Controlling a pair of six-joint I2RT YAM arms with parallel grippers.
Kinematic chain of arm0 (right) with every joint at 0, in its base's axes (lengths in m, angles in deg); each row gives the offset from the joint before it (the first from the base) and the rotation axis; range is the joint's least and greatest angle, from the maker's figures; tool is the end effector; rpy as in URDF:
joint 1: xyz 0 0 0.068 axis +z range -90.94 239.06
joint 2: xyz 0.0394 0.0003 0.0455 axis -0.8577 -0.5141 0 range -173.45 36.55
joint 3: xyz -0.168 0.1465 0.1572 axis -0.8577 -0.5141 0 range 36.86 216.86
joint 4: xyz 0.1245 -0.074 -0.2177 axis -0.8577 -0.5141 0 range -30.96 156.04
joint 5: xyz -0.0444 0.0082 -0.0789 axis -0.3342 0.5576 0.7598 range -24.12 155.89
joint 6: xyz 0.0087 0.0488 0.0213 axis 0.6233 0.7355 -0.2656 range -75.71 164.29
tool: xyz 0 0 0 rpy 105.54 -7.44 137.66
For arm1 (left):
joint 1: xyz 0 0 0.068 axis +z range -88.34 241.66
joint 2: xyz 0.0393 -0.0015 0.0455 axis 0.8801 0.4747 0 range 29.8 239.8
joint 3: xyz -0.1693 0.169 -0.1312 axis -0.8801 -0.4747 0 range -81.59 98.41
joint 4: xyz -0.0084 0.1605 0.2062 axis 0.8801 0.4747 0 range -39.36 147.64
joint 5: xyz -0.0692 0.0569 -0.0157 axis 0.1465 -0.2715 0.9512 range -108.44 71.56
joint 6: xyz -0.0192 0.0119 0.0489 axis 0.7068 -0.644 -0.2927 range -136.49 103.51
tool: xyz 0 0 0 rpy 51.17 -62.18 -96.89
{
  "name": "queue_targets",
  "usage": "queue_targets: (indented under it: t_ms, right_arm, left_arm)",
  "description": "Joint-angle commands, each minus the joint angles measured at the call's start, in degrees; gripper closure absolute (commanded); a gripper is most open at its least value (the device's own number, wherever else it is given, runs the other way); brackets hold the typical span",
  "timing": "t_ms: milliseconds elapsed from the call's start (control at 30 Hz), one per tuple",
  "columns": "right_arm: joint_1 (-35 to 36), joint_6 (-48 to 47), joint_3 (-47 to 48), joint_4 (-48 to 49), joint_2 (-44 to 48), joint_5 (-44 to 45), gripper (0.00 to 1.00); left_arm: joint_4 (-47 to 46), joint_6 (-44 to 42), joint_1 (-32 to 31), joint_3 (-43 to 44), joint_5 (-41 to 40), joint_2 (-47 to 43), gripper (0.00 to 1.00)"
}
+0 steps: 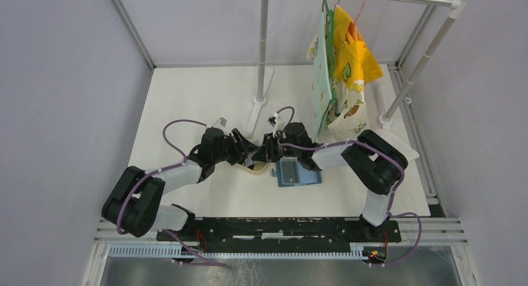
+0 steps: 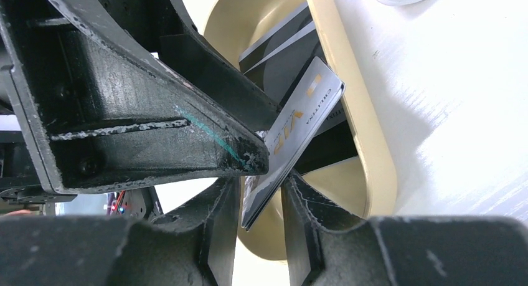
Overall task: Put the credit cards into the card holder
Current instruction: Pick up the credit card from the storage box.
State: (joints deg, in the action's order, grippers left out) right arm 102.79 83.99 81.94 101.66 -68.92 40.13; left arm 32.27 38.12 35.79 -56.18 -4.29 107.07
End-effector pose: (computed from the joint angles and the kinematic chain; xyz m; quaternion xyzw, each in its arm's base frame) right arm 0.2494 0.2601 0.1401 -0.1489 0.8164 0.4897 0.2673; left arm 0.2219 -0.1173 0.1556 -0.1604 0.8613 -0.3863 0.2885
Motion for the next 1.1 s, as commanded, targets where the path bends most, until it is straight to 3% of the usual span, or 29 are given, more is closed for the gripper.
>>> queue_targets:
  t_ms: [0,1067]
  right_arm:
    - [-0.2,0.3,1.3,3.6,1.1,-1.2,0.64]
    - [-2.6,2.0,-3.1,5.1,4.9,-1.5,0.65]
  left_arm:
    - [-1.1,-3.0,-0.2,1.7,1.3,0.5,0.30]
    - [1.6,-5.8,-0.2,2.4,-0.7,0.9,0.29]
